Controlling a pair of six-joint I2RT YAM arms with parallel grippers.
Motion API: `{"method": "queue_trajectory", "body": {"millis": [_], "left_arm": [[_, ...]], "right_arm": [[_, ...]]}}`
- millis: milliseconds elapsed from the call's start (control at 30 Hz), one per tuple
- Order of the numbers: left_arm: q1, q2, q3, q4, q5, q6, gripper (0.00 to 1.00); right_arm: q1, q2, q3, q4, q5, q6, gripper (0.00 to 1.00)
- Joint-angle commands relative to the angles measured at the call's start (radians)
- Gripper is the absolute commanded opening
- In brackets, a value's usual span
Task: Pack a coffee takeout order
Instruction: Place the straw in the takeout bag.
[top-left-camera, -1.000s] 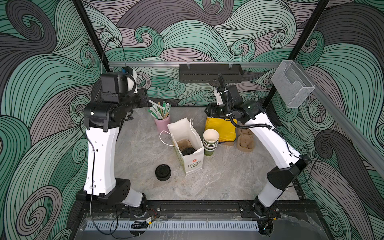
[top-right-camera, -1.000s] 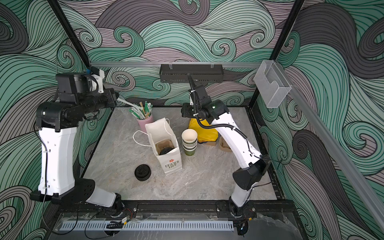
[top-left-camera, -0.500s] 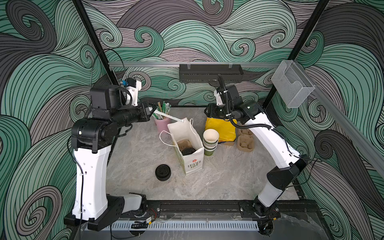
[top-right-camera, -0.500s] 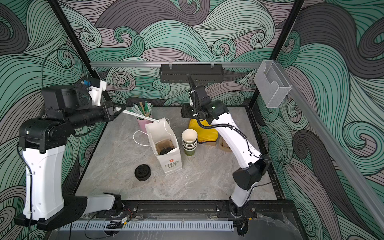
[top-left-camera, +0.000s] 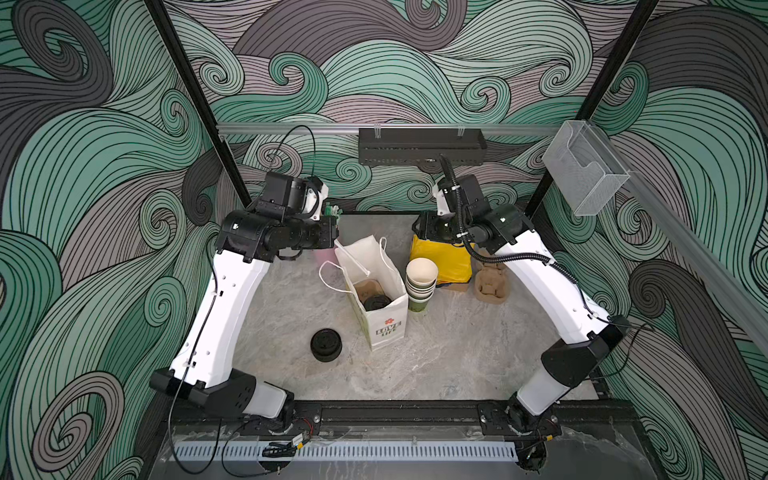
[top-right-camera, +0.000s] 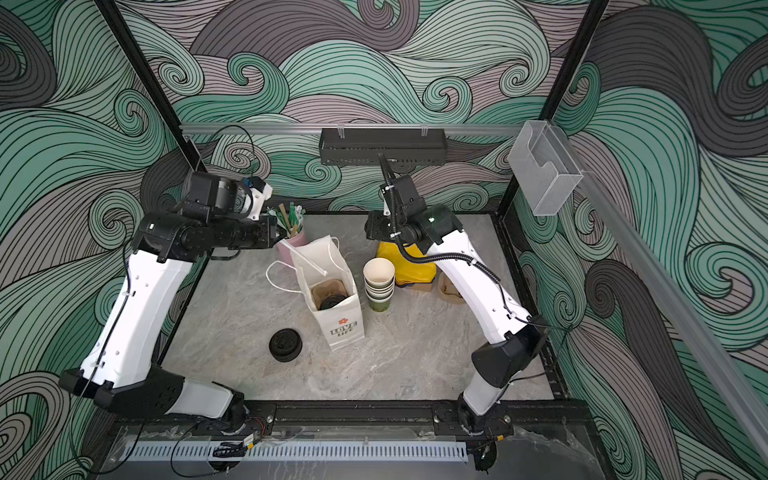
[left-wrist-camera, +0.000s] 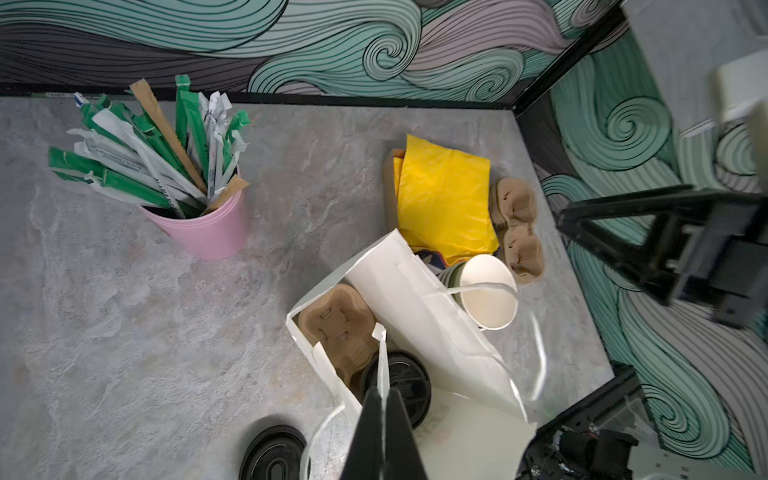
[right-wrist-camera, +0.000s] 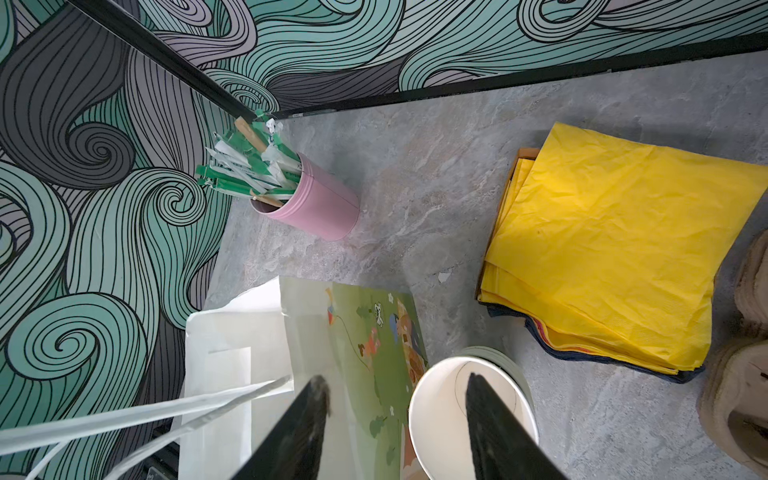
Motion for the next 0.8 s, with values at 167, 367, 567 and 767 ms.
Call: {"method": "queue_trajectory", "body": {"millis": [167,367,567,767], "left_arm": [[-0.053,0.089,0.049,-0.136,-0.144,0.04,0.0],[-0.058,0.101,0.003,-0.143,-0.162,0.03,0.0],[-0.057,0.098,-0.056,-0.097,-0.149,0.01,0.1],[-0.057,0.098,-0.052,-0.079,-0.168,0.002,0.29]], "right_arm": [[-0.004,-0.032,-0.025,-0.006,0.035,0.026,0.55],[-0.005,-0.027,-0.022,-0.007,0.029,0.031,0.55],[-0.004,-0.025,-0.022,-0.006,0.023,0.034,0.55],[-0.004,-0.031,-0.023,-0.011,0.03,0.032,0.55]]}}
